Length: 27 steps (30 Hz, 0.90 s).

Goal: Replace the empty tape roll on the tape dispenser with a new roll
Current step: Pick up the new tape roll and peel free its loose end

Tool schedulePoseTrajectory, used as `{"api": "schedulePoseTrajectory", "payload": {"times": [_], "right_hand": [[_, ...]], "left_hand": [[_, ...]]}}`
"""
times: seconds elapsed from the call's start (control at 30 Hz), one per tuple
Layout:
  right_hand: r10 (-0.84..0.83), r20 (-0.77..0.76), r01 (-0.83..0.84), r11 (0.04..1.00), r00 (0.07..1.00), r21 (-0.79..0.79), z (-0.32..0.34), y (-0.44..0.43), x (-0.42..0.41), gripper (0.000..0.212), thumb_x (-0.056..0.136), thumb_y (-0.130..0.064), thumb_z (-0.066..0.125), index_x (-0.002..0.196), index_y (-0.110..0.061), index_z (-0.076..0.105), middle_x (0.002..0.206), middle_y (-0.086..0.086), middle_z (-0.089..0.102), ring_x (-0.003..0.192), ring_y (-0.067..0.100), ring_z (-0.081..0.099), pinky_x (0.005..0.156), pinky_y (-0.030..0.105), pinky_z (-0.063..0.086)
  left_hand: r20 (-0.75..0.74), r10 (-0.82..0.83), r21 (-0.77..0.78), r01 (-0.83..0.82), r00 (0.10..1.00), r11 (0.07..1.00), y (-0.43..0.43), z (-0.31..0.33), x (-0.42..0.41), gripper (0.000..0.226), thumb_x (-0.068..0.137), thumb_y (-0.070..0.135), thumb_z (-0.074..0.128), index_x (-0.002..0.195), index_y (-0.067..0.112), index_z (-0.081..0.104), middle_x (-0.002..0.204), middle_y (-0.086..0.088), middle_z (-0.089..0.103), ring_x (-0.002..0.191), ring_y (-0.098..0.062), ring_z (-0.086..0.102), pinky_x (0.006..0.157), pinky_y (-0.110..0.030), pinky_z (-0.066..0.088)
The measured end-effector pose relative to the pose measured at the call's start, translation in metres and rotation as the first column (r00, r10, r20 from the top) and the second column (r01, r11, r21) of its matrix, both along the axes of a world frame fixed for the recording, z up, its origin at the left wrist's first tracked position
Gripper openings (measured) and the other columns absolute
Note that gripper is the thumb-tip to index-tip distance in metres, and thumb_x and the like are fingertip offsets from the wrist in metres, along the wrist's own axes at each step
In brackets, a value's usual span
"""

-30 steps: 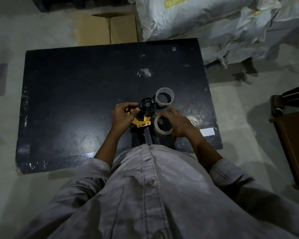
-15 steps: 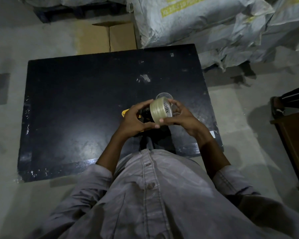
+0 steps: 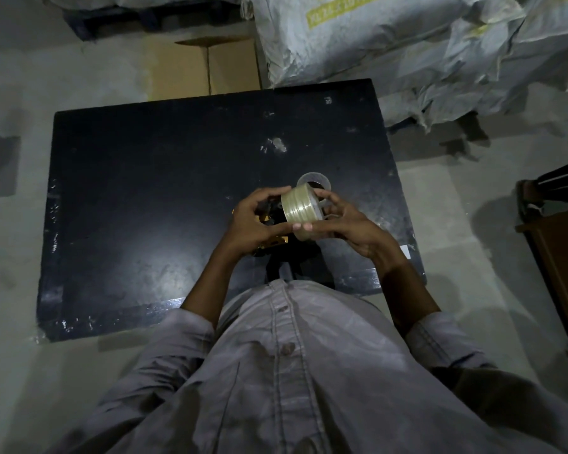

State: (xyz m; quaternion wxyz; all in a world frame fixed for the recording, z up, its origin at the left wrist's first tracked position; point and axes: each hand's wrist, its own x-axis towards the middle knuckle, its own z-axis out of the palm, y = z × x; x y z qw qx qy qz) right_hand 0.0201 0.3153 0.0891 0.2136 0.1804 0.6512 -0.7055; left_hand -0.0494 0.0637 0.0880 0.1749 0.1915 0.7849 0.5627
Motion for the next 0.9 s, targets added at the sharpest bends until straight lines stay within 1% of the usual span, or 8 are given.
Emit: {"api": "schedulePoseTrajectory", "payload": {"times": [0.17, 0.3, 0.37, 0.47, 0.6, 0.7, 0.8, 0.9], "right_hand": [[0.03, 0.009, -0.03, 0.999, 1.0, -0.015, 0.001, -0.002, 0.002, 0.085, 0.087, -0.004, 0.092, 0.155, -0.035, 0.052, 0.147, 0.018, 0.061, 0.132, 0.031, 0.07, 0.087, 0.035, 0.068], [0.052, 0.001, -0.052, 0.999, 0.999, 0.0, -0.002, -0.002, 0.003, 0.09, 0.083, -0.003, 0.095, 0.155, -0.036, 0.053, 0.149, 0.017, 0.06, 0.134, 0.031, 0.068, 0.094, 0.039, 0.068], [0.048, 0.003, -0.048, 0.999, 0.999, 0.012, -0.004, -0.004, 0.003, 0.097, 0.077, -0.008, 0.101, 0.156, -0.036, 0.053, 0.148, 0.016, 0.059, 0.136, 0.034, 0.067, 0.1, 0.044, 0.068], [0.046, -0.004, -0.045, 0.998, 0.999, 0.042, -0.007, -0.005, 0.003, 0.108, 0.064, -0.017, 0.108, 0.155, -0.04, 0.054, 0.146, 0.015, 0.061, 0.136, 0.034, 0.066, 0.101, 0.042, 0.067], [0.113, -0.043, -0.109, 0.99, 0.993, 0.09, -0.007, -0.005, 0.006, 0.105, 0.072, 0.001, 0.102, 0.157, -0.034, 0.052, 0.142, 0.009, 0.063, 0.134, 0.029, 0.065, 0.096, 0.029, 0.064], [0.135, -0.054, -0.129, 0.986, 0.989, 0.106, -0.005, -0.009, 0.006, 0.105, 0.073, 0.002, 0.101, 0.158, -0.031, 0.05, 0.139, 0.002, 0.063, 0.13, 0.021, 0.066, 0.095, 0.025, 0.063], [0.137, -0.09, -0.121, 0.98, 0.987, 0.158, -0.003, -0.013, 0.003, 0.112, 0.069, 0.0, 0.105, 0.16, -0.031, 0.049, 0.142, -0.003, 0.061, 0.126, 0.01, 0.064, 0.092, 0.02, 0.061], [0.122, -0.19, -0.086, 0.978, 0.974, 0.188, -0.004, -0.014, -0.001, 0.12, 0.065, -0.001, 0.107, 0.163, -0.037, 0.046, 0.156, -0.001, 0.055, 0.137, 0.016, 0.061, 0.101, 0.026, 0.061]], "left_hand": [[0.051, 0.006, 0.036, -0.007, 0.999, 0.999, -0.003, -0.005, 0.0, 0.071, 0.076, 0.015, 0.106, 0.14, 0.013, 0.075, 0.141, -0.01, 0.07, 0.132, -0.025, 0.073, 0.112, -0.049, 0.061], [0.062, -0.048, 0.034, 0.046, 0.997, 0.998, -0.002, -0.005, -0.001, 0.064, 0.082, 0.016, 0.098, 0.138, 0.003, 0.071, 0.138, -0.011, 0.061, 0.127, -0.008, 0.069, 0.11, -0.028, 0.056], [0.067, -0.077, 0.028, 0.075, 0.995, 0.997, -0.001, -0.004, -0.002, 0.062, 0.083, 0.02, 0.095, 0.135, -0.001, 0.069, 0.136, -0.011, 0.059, 0.123, -0.001, 0.067, 0.11, -0.024, 0.054], [0.123, -0.084, 0.036, 0.08, 0.989, 0.996, 0.0, -0.003, -0.003, 0.058, 0.084, 0.036, 0.09, 0.129, 0.003, 0.072, 0.137, -0.02, 0.059, 0.125, -0.013, 0.068, 0.113, -0.036, 0.055], [0.133, -0.031, 0.034, 0.026, 0.991, 0.999, -0.001, -0.01, -0.006, 0.022, 0.093, 0.038, 0.084, 0.106, 0.02, 0.08, 0.121, -0.028, 0.062, 0.118, -0.041, 0.065, 0.108, -0.058, 0.054], [0.138, 0.045, 0.024, -0.049, 0.989, 0.999, -0.001, -0.016, -0.006, 0.021, 0.097, 0.039, 0.082, 0.098, 0.018, 0.076, 0.11, -0.024, 0.065, 0.103, -0.029, 0.067, 0.096, -0.051, 0.056], [0.265, 0.143, 0.021, -0.154, 0.954, 0.988, 0.006, -0.017, -0.002, 0.031, 0.099, 0.041, 0.083, 0.106, 0.013, 0.072, 0.109, -0.009, 0.072, 0.099, -0.017, 0.07, 0.087, -0.041, 0.059], [0.515, 0.203, 0.0, -0.237, 0.833, 0.972, 0.009, -0.016, -0.002, 0.029, 0.105, 0.041, 0.08, 0.106, 0.012, 0.074, 0.097, -0.006, 0.079, 0.082, -0.017, 0.074, 0.074, -0.035, 0.061]]}}
